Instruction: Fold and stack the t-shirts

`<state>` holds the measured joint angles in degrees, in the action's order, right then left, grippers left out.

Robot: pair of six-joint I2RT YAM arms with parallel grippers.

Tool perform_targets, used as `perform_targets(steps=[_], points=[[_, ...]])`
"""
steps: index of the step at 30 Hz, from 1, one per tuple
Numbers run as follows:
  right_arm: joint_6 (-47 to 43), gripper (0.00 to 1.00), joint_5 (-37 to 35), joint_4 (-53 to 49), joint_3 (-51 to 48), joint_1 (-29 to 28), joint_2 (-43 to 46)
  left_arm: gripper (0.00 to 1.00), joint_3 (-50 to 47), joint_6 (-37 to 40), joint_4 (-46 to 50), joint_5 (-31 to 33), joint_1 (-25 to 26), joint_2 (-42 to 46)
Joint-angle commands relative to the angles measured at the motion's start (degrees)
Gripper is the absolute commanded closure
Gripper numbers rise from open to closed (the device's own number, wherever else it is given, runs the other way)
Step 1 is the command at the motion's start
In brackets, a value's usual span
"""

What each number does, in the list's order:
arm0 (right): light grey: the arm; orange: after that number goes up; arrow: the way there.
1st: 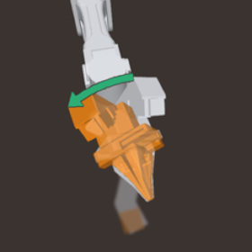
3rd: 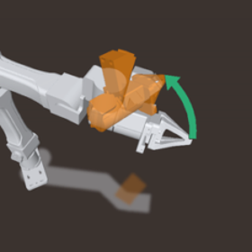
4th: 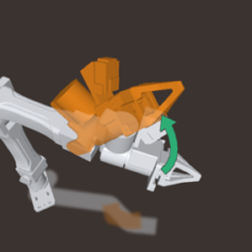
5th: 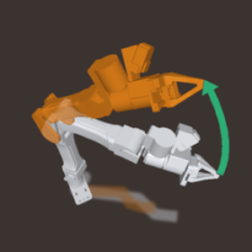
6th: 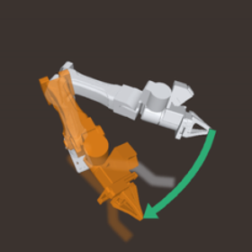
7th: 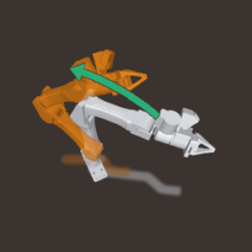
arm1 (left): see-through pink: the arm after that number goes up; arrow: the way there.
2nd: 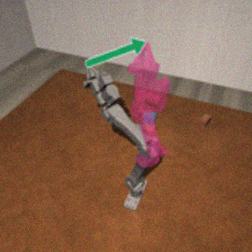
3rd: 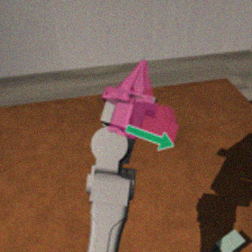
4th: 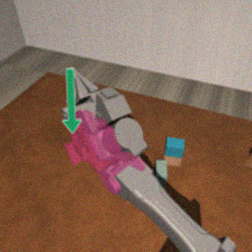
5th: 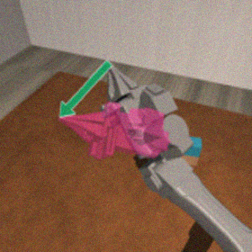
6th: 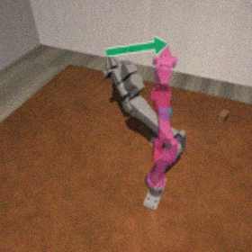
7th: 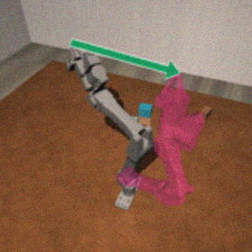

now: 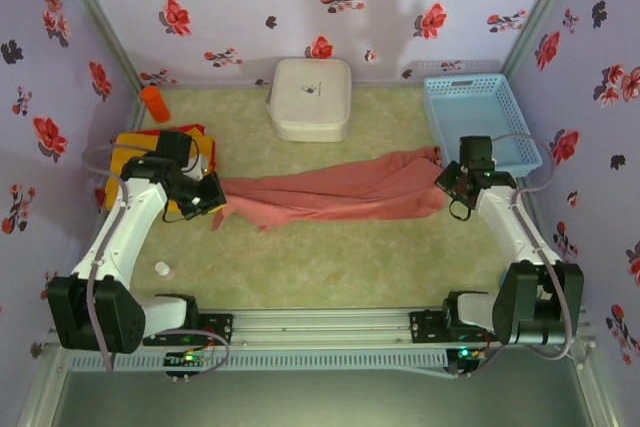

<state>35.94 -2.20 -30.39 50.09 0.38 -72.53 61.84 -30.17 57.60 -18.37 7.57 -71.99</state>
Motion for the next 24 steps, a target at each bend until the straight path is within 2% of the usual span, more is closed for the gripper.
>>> perform_targets(steps=[1,4,9,11,13,15,19,24], points=[[-1.13,1.0,1.81,0.14,3.74,0.41,-4.13,1.0,-0.36,1.98,-0.74,-1.49,-0.52,-3.48],[-1.42,0.97,3.74,0.82,6.81,0.41,-9.09,1.0,-0.39,2.64,-2.7,-1.49,-0.89,-6.63],[-6.47,0.85,11.4,-2.83,15.88,0.17,-19.89,1.0,-0.68,3.6,-4.74,-1.38,-1.72,-10.51],[-8.2,0.68,13.86,-3.55,18.01,-0.07,-22.21,1.0,-0.5,3.81,-6.82,-1.27,-1.77,-11.43],[-9.68,0.34,14.76,-4.28,18.92,-0.38,-23.05,1.0,-0.67,3.78,-7.57,-0.91,-1.95,-11.89],[-9.82,0.2,14.05,-4.41,17.97,-0.47,-22.15,1.0,-1.01,3.66,-8.07,-0.54,-2.09,-12.33],[-9.44,0.17,9.89,-4.96,12.55,-0.48,-15.94,1.0,-1.85,3.7,-8.46,-0.35,-2.15,-12.26],[-7.17,0.25,4.61,-6.51,3.52,-0.38,-5.15,1.0,-2.52,3.59,-8.39,-0.26,-2.13,-11.49]])
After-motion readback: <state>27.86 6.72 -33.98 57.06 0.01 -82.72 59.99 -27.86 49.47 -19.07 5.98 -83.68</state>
